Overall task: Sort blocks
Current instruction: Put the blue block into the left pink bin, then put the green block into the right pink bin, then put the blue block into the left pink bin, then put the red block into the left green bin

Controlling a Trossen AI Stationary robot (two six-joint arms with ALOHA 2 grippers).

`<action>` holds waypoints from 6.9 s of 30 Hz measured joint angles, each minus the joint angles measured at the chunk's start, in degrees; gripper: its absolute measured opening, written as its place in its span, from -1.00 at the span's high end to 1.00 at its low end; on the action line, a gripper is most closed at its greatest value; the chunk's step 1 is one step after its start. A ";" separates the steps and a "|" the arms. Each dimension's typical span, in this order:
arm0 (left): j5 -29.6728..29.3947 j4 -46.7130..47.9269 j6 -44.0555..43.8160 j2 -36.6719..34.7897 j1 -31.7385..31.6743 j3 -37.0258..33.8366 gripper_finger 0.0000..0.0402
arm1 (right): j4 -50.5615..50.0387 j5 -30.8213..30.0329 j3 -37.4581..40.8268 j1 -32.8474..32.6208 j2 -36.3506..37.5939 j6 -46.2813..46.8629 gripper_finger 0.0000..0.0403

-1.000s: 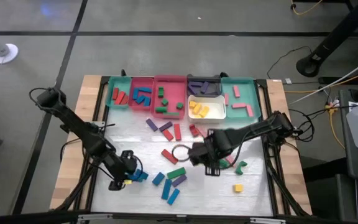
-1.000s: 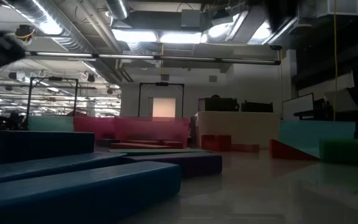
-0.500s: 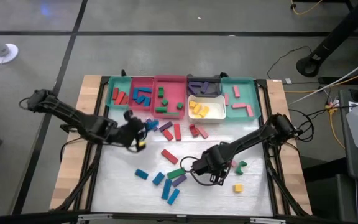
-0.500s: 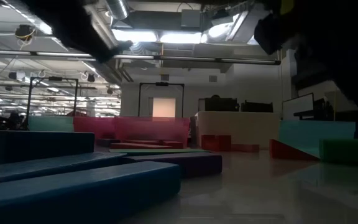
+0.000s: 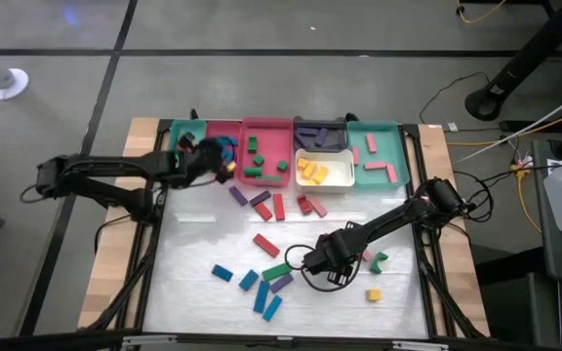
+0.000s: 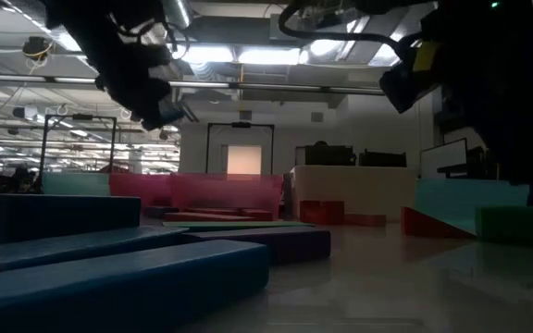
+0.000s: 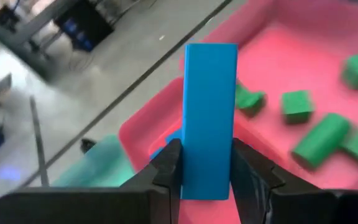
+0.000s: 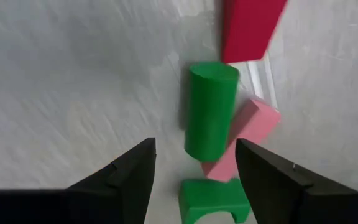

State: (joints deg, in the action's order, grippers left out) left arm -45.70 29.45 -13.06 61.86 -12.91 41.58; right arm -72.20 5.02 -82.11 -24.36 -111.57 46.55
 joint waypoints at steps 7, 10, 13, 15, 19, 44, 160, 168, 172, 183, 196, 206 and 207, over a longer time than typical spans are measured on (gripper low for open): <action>6.51 -0.39 -0.27 0.98 -10.96 0.00 0.49 | 6.09 0.11 2.94 0.00 0.00 0.15 -0.10; 6.93 -0.84 0.18 2.06 -13.73 -0.01 0.38 | 6.15 0.11 3.64 0.00 0.00 0.15 -0.10; 10.66 -2.51 1.08 3.58 -15.59 0.00 0.27 | 6.06 0.01 4.18 0.00 0.04 0.15 -0.10; 13.05 -2.49 1.05 4.97 -16.42 -0.01 0.20 | 6.39 -0.10 4.22 0.00 0.04 0.15 -0.08; 14.36 -3.49 0.60 6.30 -16.65 -0.01 0.10 | 7.72 -1.60 4.24 -0.04 0.04 0.13 0.08; 35.68 0.97 7.52 -3.38 -7.34 5.38 0.07 | 12.56 -2.93 4.07 0.00 0.22 0.11 0.81; 43.40 -2.06 11.26 24.42 34.37 3.58 0.42 | -3.33 -0.04 -50.99 22.73 -9.73 -25.69 -0.25; 41.29 5.89 9.20 8.18 23.92 3.63 0.42 | -2.91 -8.28 -51.06 14.01 -10.62 -15.07 -0.25; 34.06 8.82 9.43 -1.44 18.06 3.67 0.42 | -2.24 -14.23 -50.98 10.49 -12.01 -10.67 -0.25; 13.52 10.99 12.41 -13.56 -1.09 3.72 0.42 | 2.47 -17.44 -50.86 6.97 -21.96 -7.79 -0.25; 13.67 1.31 25.31 -1.22 -17.02 3.72 -0.04 | 5.53 -16.49 -50.86 7.13 -30.47 -6.16 -0.25; 16.88 5.06 25.27 0.68 -16.86 3.72 -0.08 | 4.91 -18.59 -50.90 7.81 -33.67 1.46 -0.25; 18.12 6.08 24.45 -0.09 -16.13 3.72 -0.08 | 4.31 -18.66 -50.89 8.04 -33.79 1.75 -0.25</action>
State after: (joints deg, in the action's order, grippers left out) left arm -27.58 35.53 11.39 61.77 -29.04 45.30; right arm -67.89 -13.65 -133.00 -16.32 -145.36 48.30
